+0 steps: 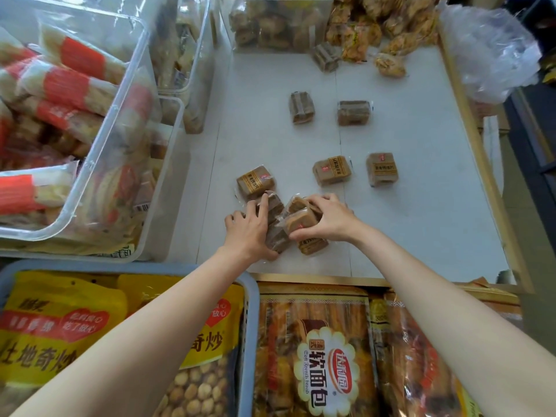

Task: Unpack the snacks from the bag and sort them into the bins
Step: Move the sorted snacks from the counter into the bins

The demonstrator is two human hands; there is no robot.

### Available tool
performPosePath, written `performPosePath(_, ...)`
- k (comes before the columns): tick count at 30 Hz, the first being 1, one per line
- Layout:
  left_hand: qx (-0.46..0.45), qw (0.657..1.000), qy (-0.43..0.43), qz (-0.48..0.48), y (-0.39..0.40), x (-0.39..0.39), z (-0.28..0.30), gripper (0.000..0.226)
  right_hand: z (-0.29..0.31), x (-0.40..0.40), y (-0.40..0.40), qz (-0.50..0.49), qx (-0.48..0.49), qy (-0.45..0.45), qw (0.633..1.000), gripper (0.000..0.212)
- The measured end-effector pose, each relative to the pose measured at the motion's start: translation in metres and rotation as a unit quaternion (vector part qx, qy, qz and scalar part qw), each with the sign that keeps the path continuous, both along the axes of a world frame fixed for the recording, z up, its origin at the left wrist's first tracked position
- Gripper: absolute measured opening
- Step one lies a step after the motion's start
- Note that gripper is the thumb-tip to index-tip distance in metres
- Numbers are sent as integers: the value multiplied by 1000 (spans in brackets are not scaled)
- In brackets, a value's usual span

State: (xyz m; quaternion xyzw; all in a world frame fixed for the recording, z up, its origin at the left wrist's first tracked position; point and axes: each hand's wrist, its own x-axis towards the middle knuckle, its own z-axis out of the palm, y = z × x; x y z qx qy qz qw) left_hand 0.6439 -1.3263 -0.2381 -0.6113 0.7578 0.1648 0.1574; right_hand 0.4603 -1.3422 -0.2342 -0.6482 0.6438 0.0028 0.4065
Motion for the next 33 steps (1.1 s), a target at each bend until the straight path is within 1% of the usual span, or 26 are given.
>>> performPosePath(2,-13,1000,7,-8,0,0,0,121,3,1,0,28,-13,49,998,89)
performPosePath(4,-37,999,4,-40,1,-1,2,118,8,-4,2,55,-72,135,987,82)
performPosePath(6,-64,994,-17,-90,2,-3,3,116,11,-15,2,93,-150,238,955,75)
performPosePath(7,-72,990,-29,-119,3,-4,4,115,9,-22,2,114,-167,274,940,73)
performPosePath(9,-78,983,-37,-160,3,-7,1,115,6,-32,3,149,-158,305,927,77)
performPosePath(11,-60,986,-22,-154,4,-8,-2,115,1,-36,4,170,-137,303,928,87)
performPosePath(14,-29,993,1,-111,6,-11,-5,118,-3,-35,8,163,-120,295,934,101)
performPosePath(16,-16,996,8,-91,5,-15,-7,119,-5,-35,8,146,-108,292,939,104)
performPosePath(18,-10,997,19,-76,-2,-17,-6,115,-4,-34,6,150,-105,299,937,105)
performPosePath(20,-22,997,34,-71,-11,-15,-3,108,-3,-34,3,156,-105,303,934,106)
performPosePath(23,-45,992,79,-87,-18,-8,1,93,-4,-33,0,155,-106,305,934,105)
performPosePath(26,-90,985,111,-98,-19,-4,2,81,-6,-32,-1,157,-111,309,932,107)
performPosePath(28,-101,985,99,-102,-20,-4,2,76,-5,-32,-2,157,-110,310,931,107)
performPosePath(31,-147,978,15,-148,-15,-12,-3,75,-5,-32,-2,155,-111,312,931,107)
performPosePath(33,-173,969,8,-177,-9,-18,-10,68,-5,-31,-2,154,-114,314,930,107)
